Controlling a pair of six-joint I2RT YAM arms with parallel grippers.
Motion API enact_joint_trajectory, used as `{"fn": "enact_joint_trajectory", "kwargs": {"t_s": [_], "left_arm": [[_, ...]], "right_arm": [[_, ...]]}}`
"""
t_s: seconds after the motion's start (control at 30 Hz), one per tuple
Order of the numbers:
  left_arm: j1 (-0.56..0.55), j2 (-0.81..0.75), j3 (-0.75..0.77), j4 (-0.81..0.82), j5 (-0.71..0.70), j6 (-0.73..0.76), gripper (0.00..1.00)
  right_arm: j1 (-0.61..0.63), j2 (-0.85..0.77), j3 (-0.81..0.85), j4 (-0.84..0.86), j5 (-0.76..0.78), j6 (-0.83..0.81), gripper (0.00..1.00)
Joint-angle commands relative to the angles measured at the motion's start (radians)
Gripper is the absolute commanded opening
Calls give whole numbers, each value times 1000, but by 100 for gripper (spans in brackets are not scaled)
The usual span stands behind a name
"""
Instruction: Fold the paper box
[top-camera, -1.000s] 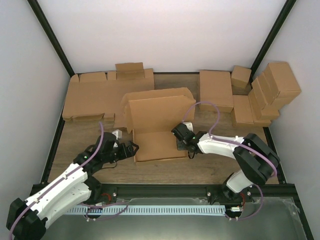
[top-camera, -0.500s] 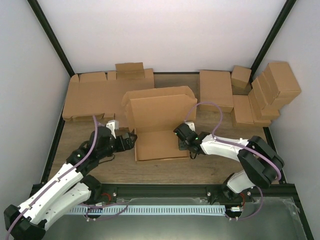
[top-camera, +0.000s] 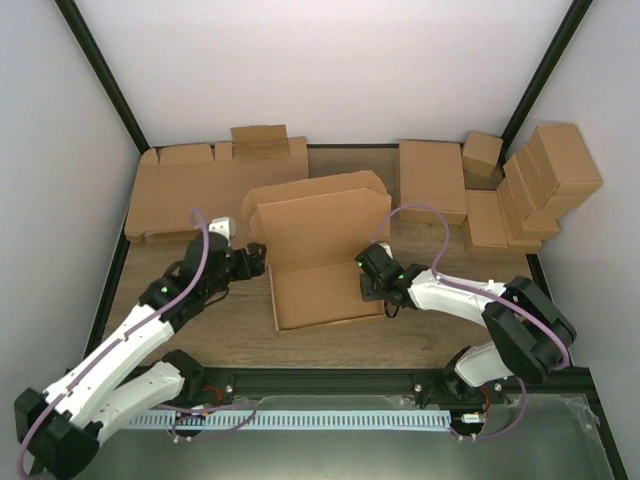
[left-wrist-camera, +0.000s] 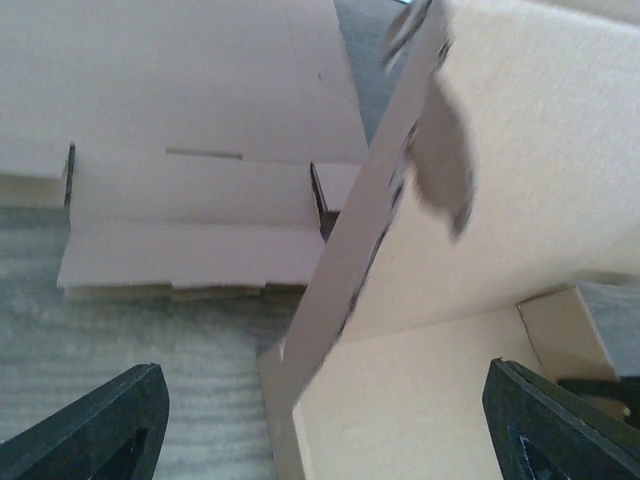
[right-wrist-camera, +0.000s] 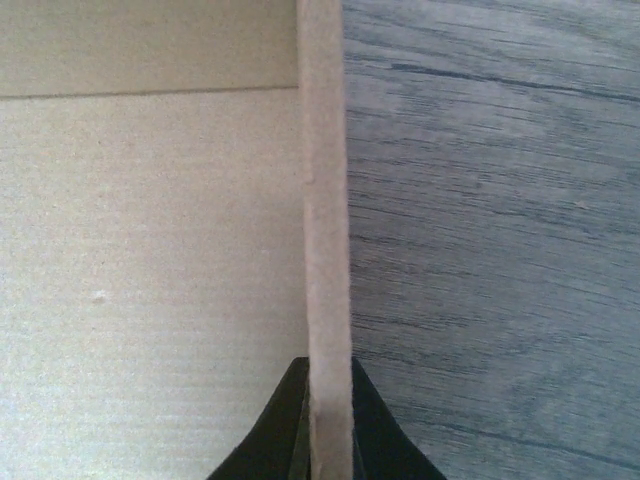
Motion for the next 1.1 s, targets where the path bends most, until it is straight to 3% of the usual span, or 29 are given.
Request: {"fn": "enact_joint_trajectory", "kwargs": {"t_s": [0.0,0.17,0.43,0.73,0.9,1.07], "left_arm": [[6,124,109,43,-56,92,85],[6,193,192,42,-109,134,76],[6,208,213,22,-159,153,73],[6,182,203,15,-175,179,76],[6,200,194,2,-183,163,75],[7,188,180,15,-175,165,73]], "right_arm": [[-4,-22,15,40,-27,-23,4],[-5,-95,0,55,-51,-47,40],[-6,-290,-35,59,-93,-111,67],[-41,-382,31,39,-84,-111,80],[-272,-448,31,77,-335,-137,86],[-343,-525,9,108,-351,-148,92]]}}
